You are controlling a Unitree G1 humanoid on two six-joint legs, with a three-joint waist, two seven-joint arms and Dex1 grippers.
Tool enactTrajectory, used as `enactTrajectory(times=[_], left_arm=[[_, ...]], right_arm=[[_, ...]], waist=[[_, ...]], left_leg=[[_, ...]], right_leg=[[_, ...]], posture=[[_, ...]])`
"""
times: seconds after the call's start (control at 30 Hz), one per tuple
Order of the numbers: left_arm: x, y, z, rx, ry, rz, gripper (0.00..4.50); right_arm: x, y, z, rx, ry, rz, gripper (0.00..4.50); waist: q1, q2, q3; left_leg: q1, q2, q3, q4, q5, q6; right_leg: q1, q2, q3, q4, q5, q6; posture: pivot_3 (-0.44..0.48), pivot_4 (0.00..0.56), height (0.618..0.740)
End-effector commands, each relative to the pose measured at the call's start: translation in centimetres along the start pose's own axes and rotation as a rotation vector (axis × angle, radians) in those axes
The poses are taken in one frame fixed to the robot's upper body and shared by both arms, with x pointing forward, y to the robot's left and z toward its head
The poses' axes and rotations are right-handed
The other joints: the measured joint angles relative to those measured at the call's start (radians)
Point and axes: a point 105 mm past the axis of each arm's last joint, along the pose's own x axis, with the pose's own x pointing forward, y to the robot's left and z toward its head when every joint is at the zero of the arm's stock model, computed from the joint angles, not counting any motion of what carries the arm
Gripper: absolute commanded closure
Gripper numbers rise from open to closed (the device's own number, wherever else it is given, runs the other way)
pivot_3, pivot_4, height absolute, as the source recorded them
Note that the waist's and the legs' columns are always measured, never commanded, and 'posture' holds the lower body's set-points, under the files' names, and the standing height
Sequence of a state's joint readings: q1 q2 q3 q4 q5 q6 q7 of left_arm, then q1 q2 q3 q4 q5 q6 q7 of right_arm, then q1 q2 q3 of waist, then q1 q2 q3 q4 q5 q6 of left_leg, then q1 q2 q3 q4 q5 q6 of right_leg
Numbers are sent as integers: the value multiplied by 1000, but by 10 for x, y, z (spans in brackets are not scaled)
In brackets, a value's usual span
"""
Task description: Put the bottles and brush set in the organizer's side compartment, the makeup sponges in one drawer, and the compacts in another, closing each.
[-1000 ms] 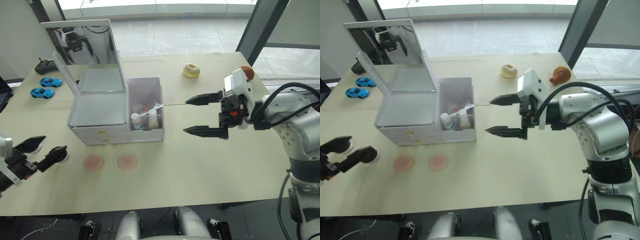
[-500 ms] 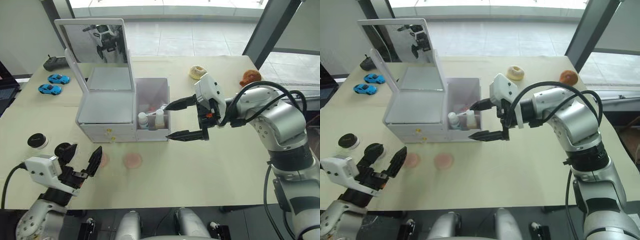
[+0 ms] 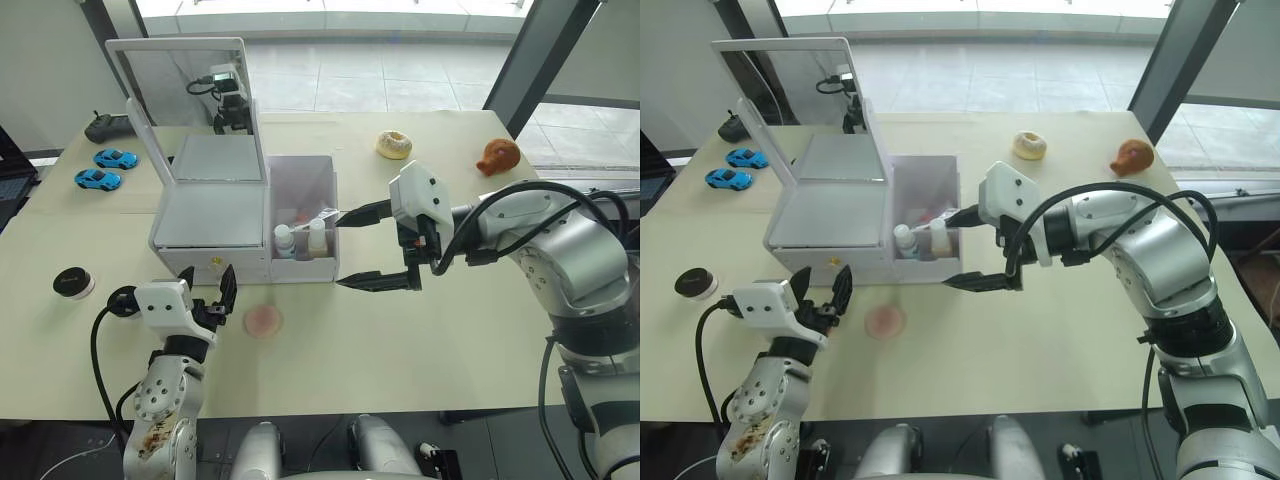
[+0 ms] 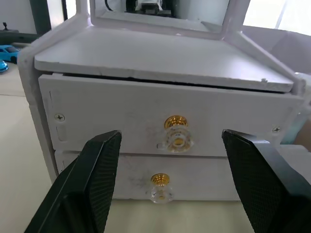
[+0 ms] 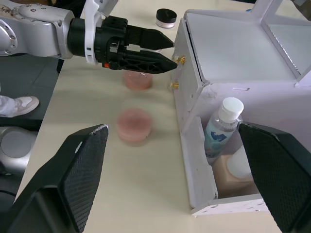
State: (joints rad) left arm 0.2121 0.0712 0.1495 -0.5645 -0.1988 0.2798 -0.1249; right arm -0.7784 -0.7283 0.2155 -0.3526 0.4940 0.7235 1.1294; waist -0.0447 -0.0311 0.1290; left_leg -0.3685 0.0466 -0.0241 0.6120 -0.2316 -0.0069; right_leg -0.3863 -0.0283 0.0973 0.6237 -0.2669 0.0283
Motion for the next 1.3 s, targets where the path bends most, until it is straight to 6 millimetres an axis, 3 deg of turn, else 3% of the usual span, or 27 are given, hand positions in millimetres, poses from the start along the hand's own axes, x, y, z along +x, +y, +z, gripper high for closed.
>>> enactTrajectory(times=[0.03,0.17,0.27,0.53,0.87,1.0,1.3], left_arm=[[3,-4,11,23,-67,8,900],[8,-8,5,1,-75,6,900],[8,-12,5,9,-81,-6,1421],[1,-10,13,27,-129,-6,3879],[-38,-6,21,103,-121,-24,3941],[-57,-4,16,65,-81,-13,3941],[-65,-12,14,28,-46,-72,3941]], right_arm=[[-6,-3,9,-42,-8,-42,0],[-7,-5,8,-40,-6,-64,0],[-8,-5,7,-30,-7,-70,0],[-7,-5,6,-13,-12,-86,0],[-3,-11,0,4,-11,-126,0],[-2,-9,-2,12,-10,-128,0],[1,-11,-3,25,-8,-129,0]], waist=[[0,0,0],[1,0,0],[1,0,0],[1,0,0],[-1,0,0],[-31,-1,0],[-47,8,-4]], left_leg=[[0,0,0,0,0,0],[0,0,0,0,0,0],[0,0,0,0,0,0],[0,0,0,0,0,0],[0,1,0,0,0,0],[-1,2,3,-2,-1,1],[0,1,7,-4,-10,15]], right_leg=[[0,0,0,0,0,0],[0,0,0,0,0,0],[0,0,0,0,0,0],[0,0,0,0,0,0],[-1,0,0,0,0,0],[0,0,3,-3,0,0],[0,1,10,-11,1,2]], posture=[[0,150,740],[0,150,740],[0,150,740],[0,150,740],[0,150,740],[0,150,740],[0,150,740]])
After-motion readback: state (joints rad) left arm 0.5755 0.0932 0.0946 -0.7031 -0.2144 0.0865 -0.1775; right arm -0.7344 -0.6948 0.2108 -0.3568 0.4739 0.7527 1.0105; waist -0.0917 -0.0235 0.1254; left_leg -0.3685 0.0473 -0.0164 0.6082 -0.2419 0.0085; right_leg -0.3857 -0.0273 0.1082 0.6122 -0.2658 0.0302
